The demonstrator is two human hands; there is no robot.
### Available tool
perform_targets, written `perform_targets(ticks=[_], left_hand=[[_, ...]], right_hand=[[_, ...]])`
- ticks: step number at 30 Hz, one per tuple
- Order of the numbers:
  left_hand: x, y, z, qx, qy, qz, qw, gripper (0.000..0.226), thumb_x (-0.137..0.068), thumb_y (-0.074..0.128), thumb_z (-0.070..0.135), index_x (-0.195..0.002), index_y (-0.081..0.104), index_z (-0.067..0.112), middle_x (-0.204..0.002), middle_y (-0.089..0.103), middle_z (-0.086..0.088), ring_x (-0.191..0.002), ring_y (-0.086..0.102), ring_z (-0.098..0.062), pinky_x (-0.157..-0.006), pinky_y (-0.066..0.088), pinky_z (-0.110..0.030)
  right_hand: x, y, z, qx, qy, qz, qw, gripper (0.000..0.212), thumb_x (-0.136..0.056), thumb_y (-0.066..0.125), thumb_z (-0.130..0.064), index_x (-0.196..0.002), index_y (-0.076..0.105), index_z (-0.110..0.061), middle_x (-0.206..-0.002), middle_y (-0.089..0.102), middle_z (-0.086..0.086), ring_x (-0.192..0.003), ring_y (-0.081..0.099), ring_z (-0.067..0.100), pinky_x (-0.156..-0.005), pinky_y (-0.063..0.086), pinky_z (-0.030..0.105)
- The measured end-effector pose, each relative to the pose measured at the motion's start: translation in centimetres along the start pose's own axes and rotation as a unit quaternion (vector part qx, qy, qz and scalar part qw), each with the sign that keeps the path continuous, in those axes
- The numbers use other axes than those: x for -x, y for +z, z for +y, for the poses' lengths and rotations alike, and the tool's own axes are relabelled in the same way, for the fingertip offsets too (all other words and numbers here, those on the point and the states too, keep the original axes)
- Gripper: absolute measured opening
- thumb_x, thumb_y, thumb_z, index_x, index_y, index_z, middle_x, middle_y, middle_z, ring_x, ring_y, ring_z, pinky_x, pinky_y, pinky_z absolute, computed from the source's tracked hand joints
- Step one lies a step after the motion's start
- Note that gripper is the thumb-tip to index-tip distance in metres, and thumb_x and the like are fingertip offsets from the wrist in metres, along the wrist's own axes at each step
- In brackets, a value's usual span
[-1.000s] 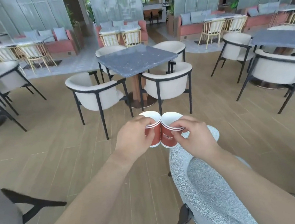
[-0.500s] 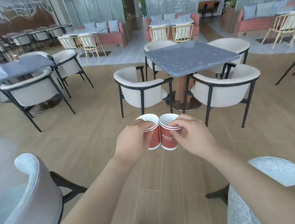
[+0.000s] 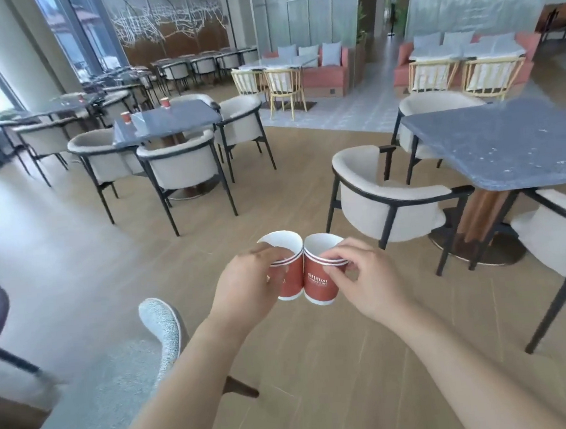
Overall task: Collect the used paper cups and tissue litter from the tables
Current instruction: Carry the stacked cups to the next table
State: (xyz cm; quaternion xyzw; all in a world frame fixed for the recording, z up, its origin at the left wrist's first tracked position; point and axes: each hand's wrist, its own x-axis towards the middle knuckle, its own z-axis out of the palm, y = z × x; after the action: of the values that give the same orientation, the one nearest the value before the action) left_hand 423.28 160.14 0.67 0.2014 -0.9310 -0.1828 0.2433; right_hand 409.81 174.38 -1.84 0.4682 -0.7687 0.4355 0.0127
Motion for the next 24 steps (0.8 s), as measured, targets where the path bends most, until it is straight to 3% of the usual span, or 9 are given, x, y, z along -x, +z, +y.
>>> perform_targets(ticks=[9,16,24], left_hand=[[-3.5,-4.1,-8.6,-0.021,-0.075,0.072,0.994,0.022,-0.084,0.057,0.011,-0.096,0.069,0.025,-0.095,0.066,0.010,-0.081,0.061,-0.018,-0.064,0.051,-0.035],[-10.3,-3.5,-14.3,-0.034,-0.098,0.089,0.991,0.023,-0.082,0.059,0.009,-0.096,0.070,0.025,-0.094,0.065,0.013,-0.081,0.060,-0.017,-0.064,0.051,-0.032],[-23.9,-1.4,-22.6,-0.015,-0.127,0.116,0.985,0.023,-0.081,0.057,0.009,-0.091,0.069,0.026,-0.086,0.063,0.016,-0.077,0.059,-0.008,-0.062,0.047,-0.027]], right_hand=[[-11.2,7.2,-2.4,-0.011,-0.110,-0.083,0.990,0.014,-0.081,0.064,-0.013,-0.091,0.069,-0.021,-0.090,0.061,-0.009,-0.090,0.056,0.014,-0.080,0.049,0.033],[-20.3,11.9,-0.4,-0.035,-0.138,-0.103,0.984,0.015,-0.080,0.065,-0.011,-0.092,0.070,-0.018,-0.089,0.062,-0.005,-0.090,0.056,0.016,-0.081,0.049,0.037],[-36.2,16.5,4.7,-0.043,-0.170,-0.118,0.977,0.017,-0.080,0.065,-0.010,-0.093,0.070,-0.020,-0.089,0.060,-0.010,-0.090,0.055,0.010,-0.080,0.050,0.035]])
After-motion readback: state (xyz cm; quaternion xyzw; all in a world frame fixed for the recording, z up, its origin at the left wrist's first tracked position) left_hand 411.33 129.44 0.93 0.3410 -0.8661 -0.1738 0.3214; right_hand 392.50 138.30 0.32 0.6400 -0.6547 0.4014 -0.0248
